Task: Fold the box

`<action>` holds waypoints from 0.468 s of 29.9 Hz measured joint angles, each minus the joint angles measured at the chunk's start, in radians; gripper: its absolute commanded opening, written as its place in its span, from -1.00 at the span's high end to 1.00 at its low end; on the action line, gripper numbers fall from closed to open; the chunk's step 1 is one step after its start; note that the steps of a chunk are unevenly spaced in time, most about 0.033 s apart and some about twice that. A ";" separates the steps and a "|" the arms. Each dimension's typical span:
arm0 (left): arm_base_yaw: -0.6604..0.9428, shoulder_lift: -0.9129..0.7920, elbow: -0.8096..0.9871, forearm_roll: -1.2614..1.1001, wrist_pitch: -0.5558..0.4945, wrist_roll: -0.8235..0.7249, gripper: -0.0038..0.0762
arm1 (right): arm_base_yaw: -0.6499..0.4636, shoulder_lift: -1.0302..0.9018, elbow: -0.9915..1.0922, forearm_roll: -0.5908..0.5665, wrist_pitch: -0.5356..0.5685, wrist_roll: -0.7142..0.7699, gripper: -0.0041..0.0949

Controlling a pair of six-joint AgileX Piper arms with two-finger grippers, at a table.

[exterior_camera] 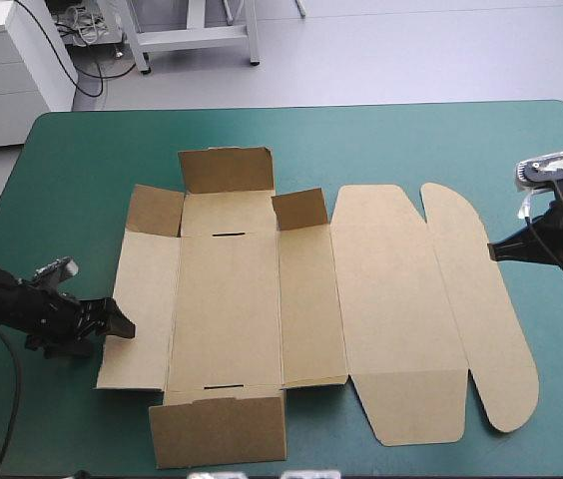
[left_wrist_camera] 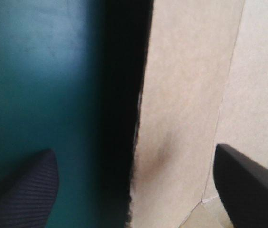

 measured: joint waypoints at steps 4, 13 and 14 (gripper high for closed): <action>0.001 -0.012 0.049 -0.084 -0.003 0.065 -0.68 | 0.000 0.000 0.000 0.006 0.003 0.001 0.96; 0.001 -0.013 0.123 -0.248 0.008 0.178 -0.67 | 0.000 0.000 0.000 0.033 0.003 0.001 0.96; 0.001 -0.013 0.127 -0.254 0.009 0.186 -0.68 | 0.000 0.000 0.000 0.034 0.003 -0.002 0.96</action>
